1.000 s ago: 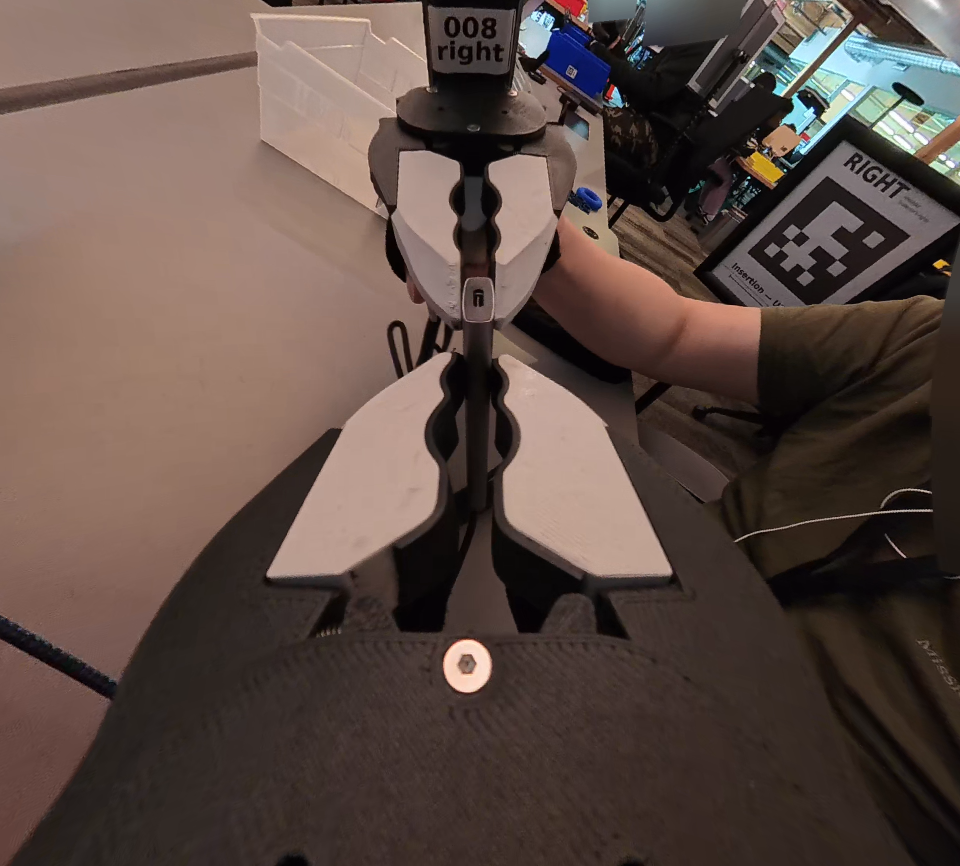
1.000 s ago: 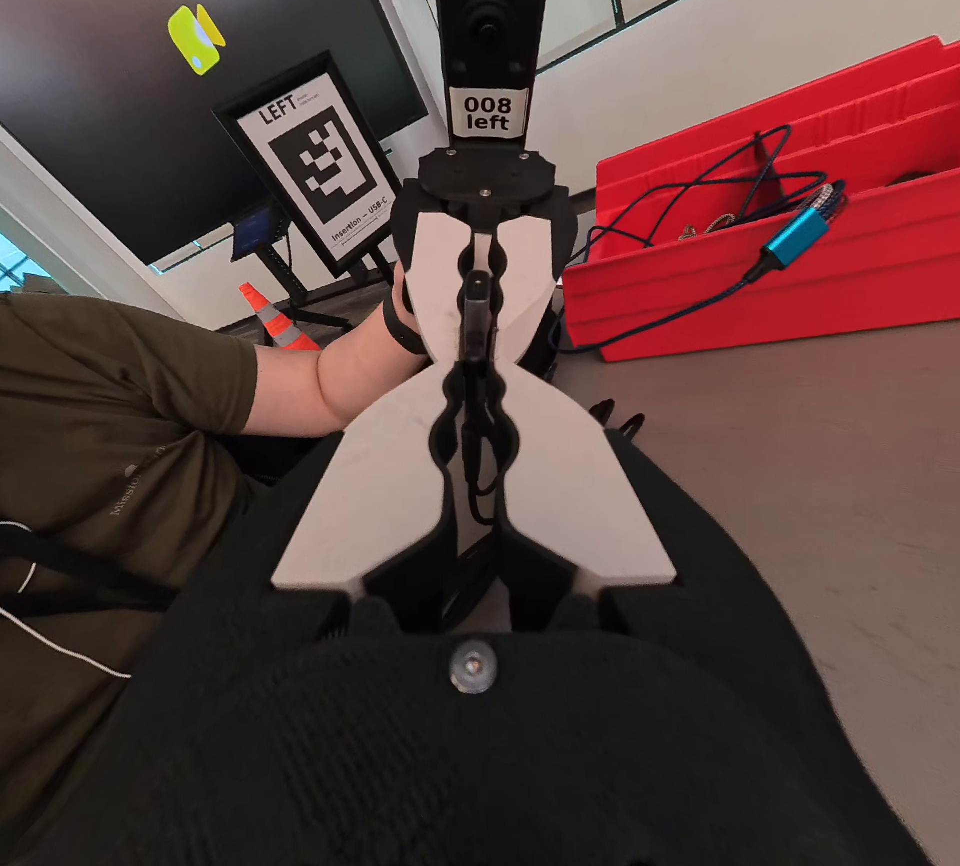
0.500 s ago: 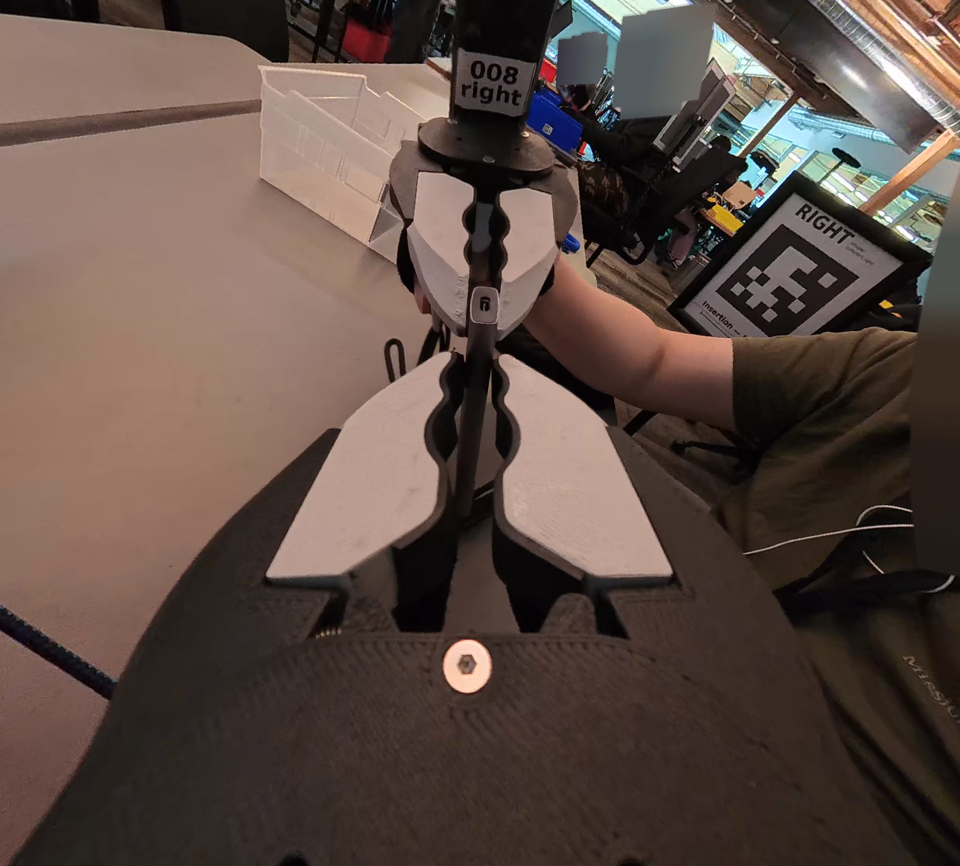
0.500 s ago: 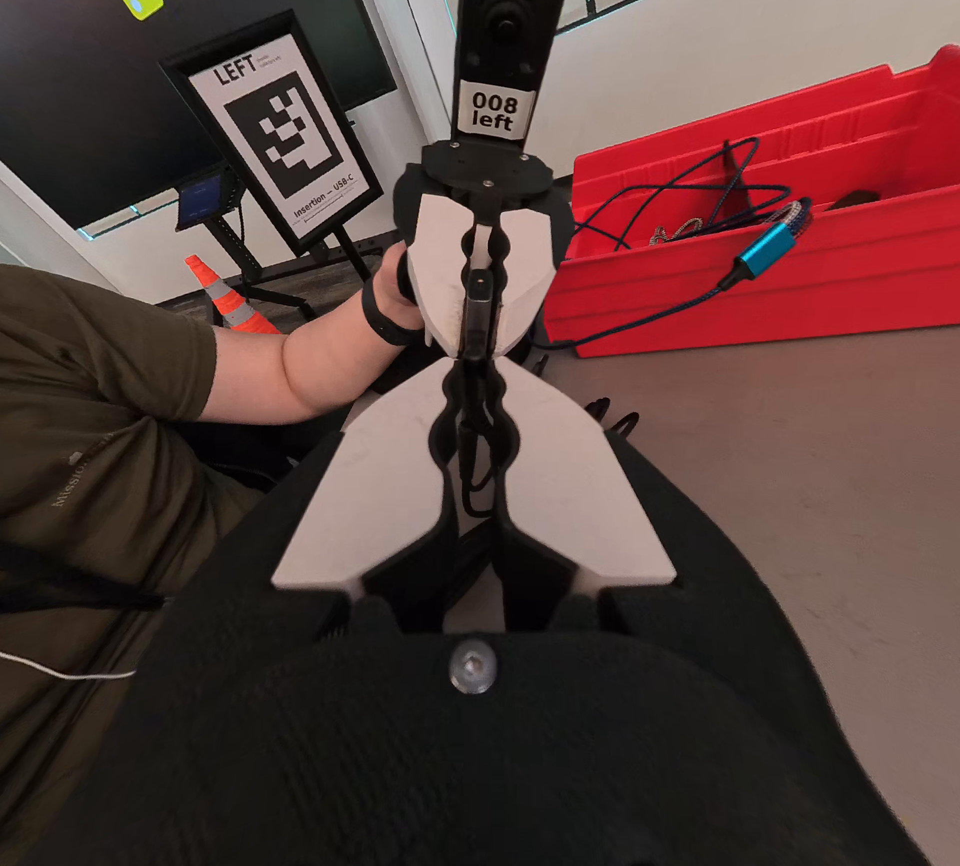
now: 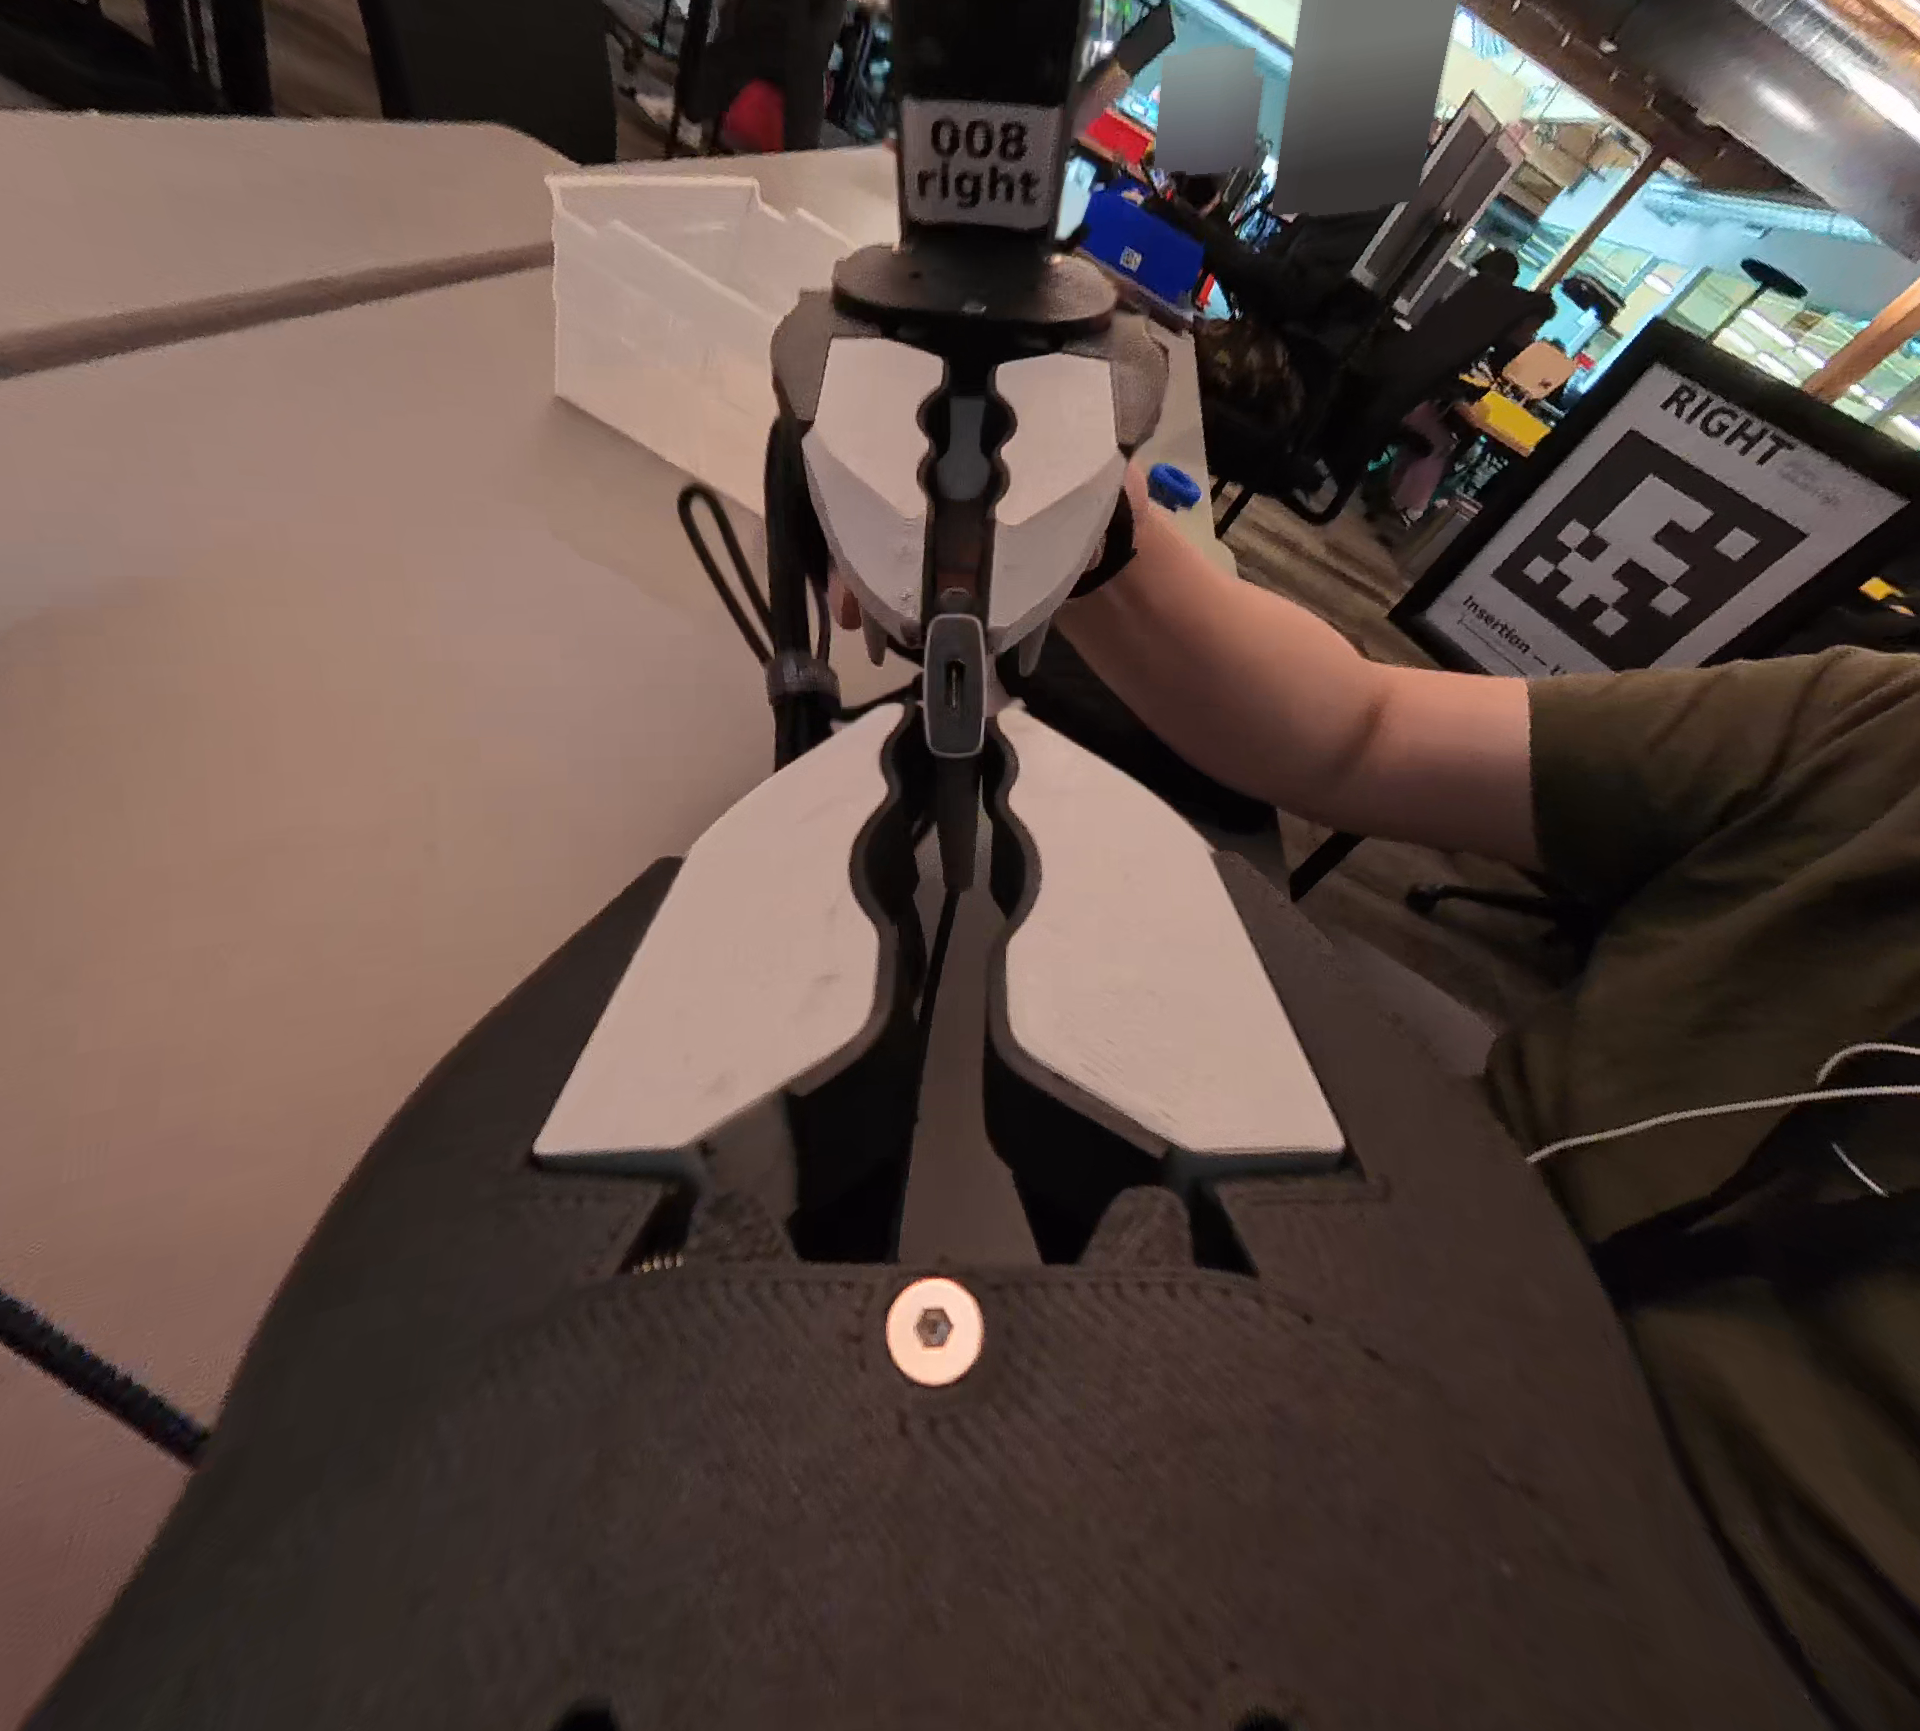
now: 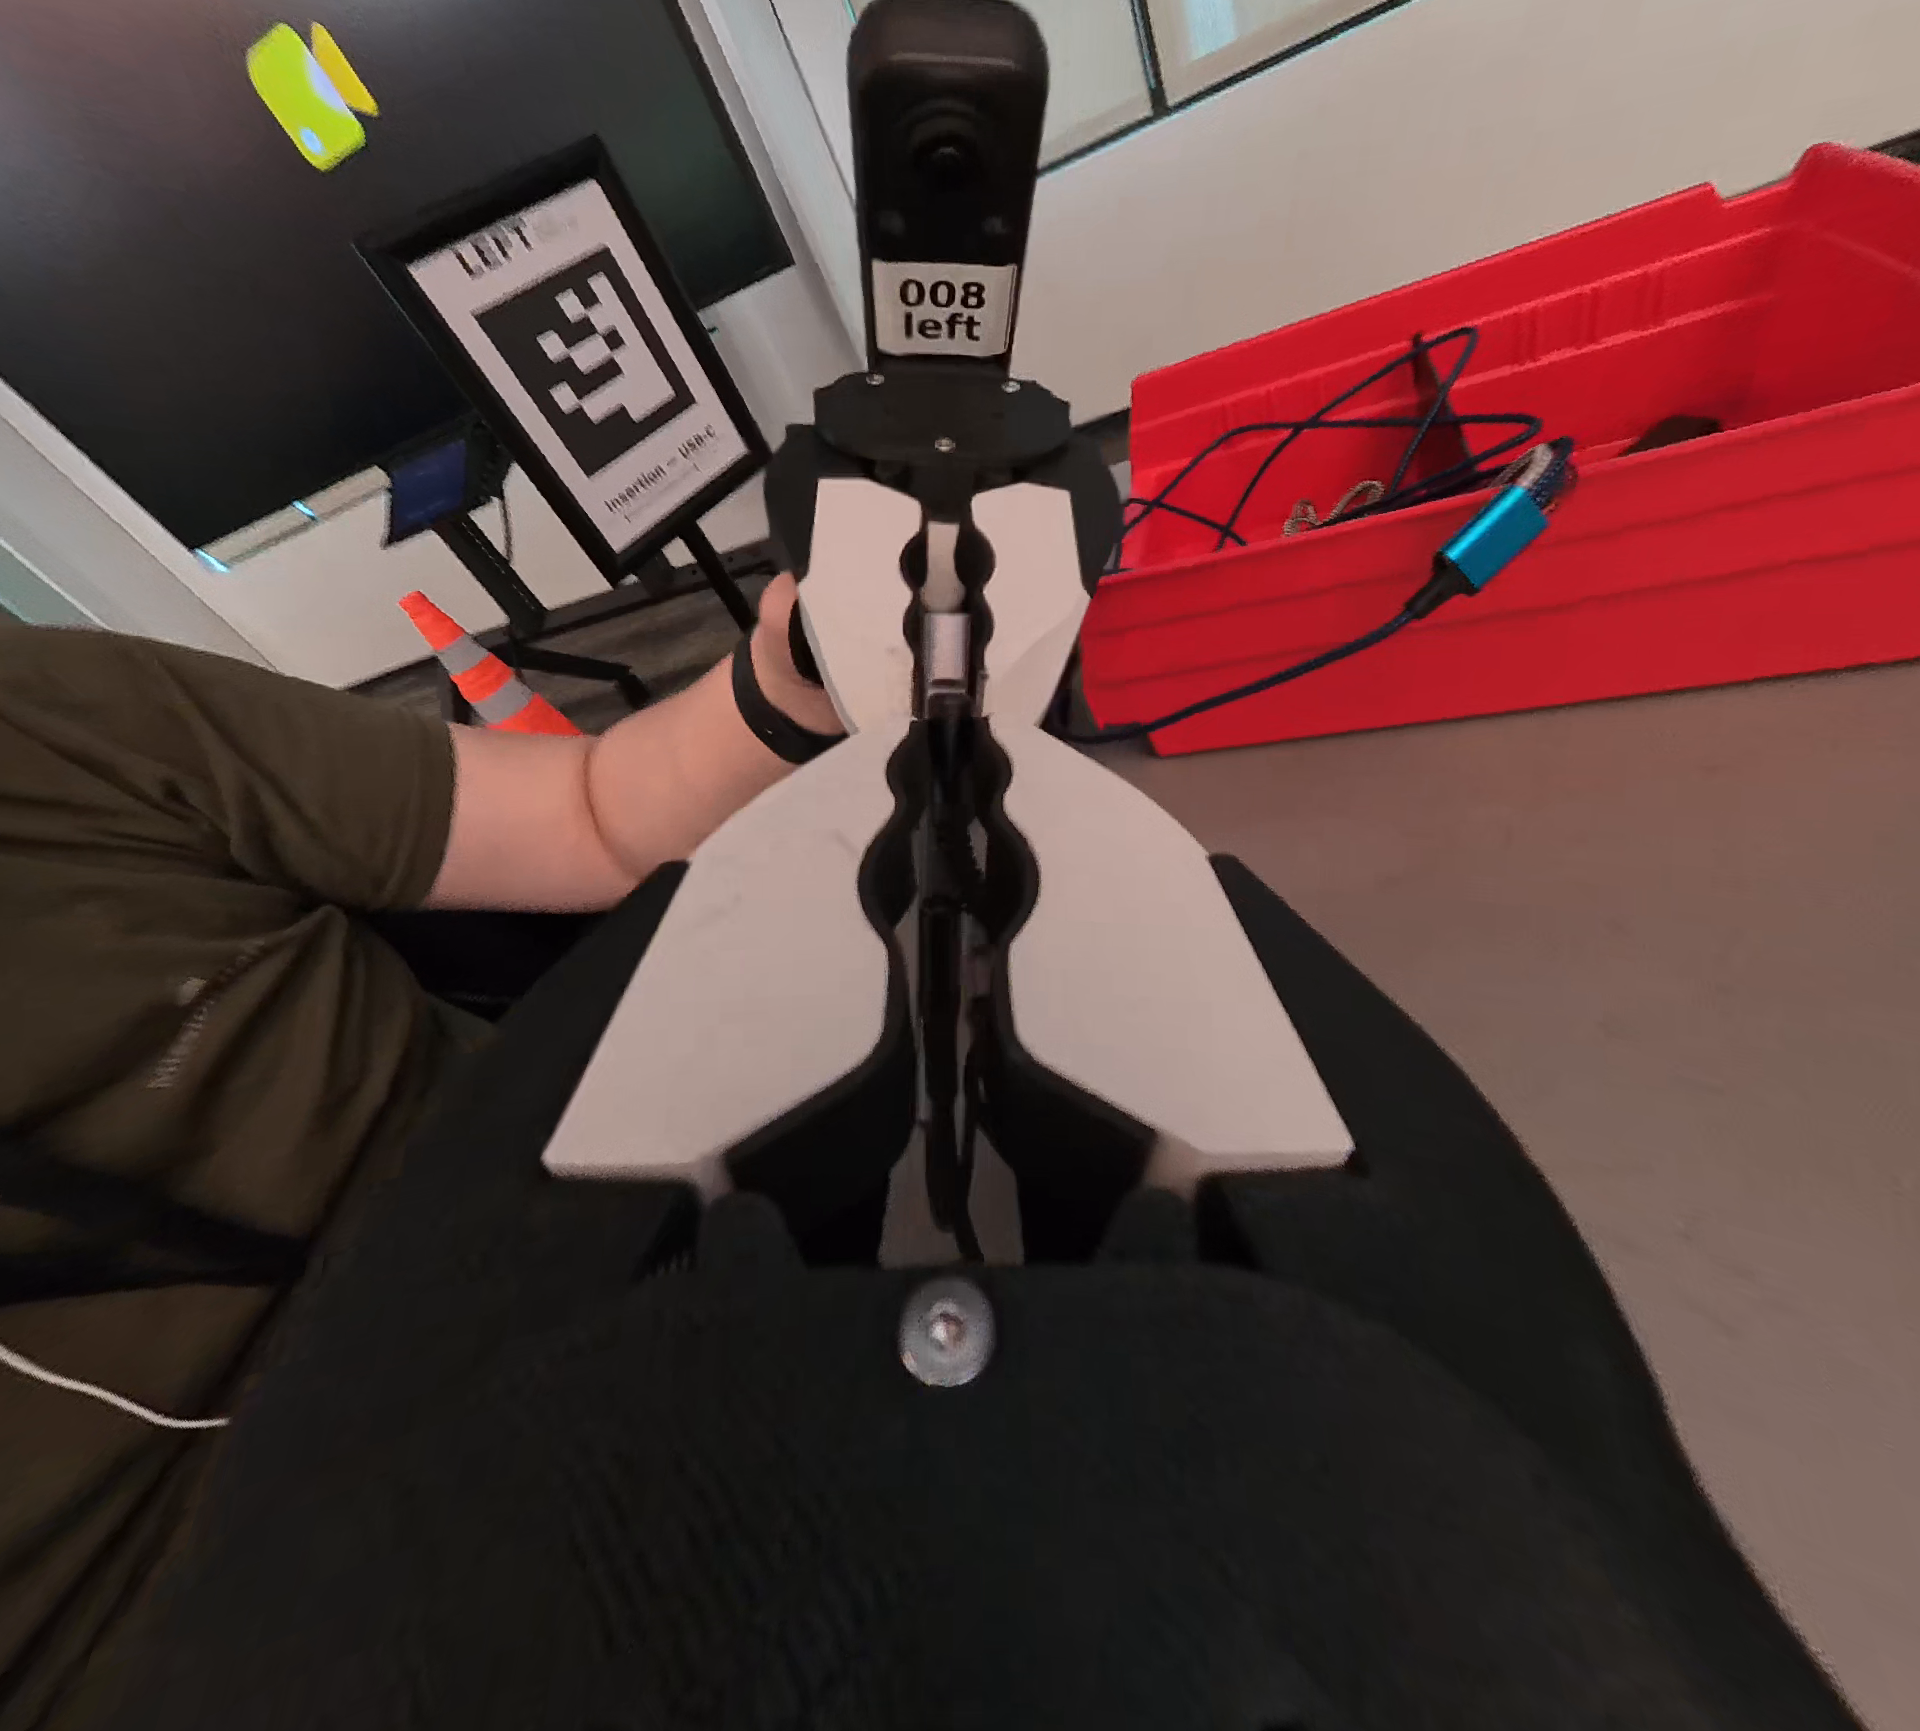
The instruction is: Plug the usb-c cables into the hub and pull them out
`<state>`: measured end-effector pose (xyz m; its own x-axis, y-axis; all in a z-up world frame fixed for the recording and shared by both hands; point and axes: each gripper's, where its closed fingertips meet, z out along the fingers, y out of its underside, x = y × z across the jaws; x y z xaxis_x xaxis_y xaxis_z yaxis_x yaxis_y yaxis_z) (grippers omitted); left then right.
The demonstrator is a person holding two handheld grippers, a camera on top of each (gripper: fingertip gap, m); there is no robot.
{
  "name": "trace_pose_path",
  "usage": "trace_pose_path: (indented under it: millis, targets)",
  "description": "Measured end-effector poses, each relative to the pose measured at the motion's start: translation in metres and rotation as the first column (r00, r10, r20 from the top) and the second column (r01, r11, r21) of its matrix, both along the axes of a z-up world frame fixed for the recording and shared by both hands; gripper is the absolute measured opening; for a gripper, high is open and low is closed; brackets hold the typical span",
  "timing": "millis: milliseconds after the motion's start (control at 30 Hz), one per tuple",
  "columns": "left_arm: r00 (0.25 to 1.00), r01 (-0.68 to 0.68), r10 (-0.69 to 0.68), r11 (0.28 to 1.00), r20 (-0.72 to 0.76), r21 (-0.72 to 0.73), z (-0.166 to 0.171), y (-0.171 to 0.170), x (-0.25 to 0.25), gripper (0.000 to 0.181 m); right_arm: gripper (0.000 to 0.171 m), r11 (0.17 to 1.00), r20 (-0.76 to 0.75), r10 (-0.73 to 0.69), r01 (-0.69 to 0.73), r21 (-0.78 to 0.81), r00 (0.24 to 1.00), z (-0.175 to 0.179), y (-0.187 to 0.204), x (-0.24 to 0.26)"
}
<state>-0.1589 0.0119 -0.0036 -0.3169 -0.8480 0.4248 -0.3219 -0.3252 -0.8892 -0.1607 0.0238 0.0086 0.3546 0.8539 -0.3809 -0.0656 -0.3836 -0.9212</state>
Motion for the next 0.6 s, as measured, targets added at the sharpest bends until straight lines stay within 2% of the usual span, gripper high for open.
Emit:
trace_pose_path:
  millis: [100, 267, 433, 600]
  targets:
    - [0.999, -0.029, 0.029, 1.000, 0.020, -0.002, 0.004, 0.002, 0.003, 0.009, 0.019, 0.999, 0.007, 0.011, -0.011, -0.047, 1.000, -0.007, -0.001, 0.010]
    - [0.995, -0.099, 0.099, 0.993, -0.001, -0.067, -0.003, 0.019, -0.004, 0.009, 0.004, 0.998, 0.092, 0.030, -0.024, -0.062, 0.995, -0.020, -0.005, 0.016]
    - [0.992, -0.124, 0.125, 0.989, 0.010, -0.074, 0.000, 0.026, -0.009, 0.008, 0.005, 0.993, 0.188, 0.063, -0.044, -0.108, 0.980, -0.042, -0.006, 0.000]
    - [0.992, -0.124, 0.125, 0.989, 0.006, -0.078, -0.001, 0.025, -0.008, 0.009, 0.000, 0.995, 0.183, 0.029, -0.012, -0.094, 0.983, -0.045, -0.001, -0.008]
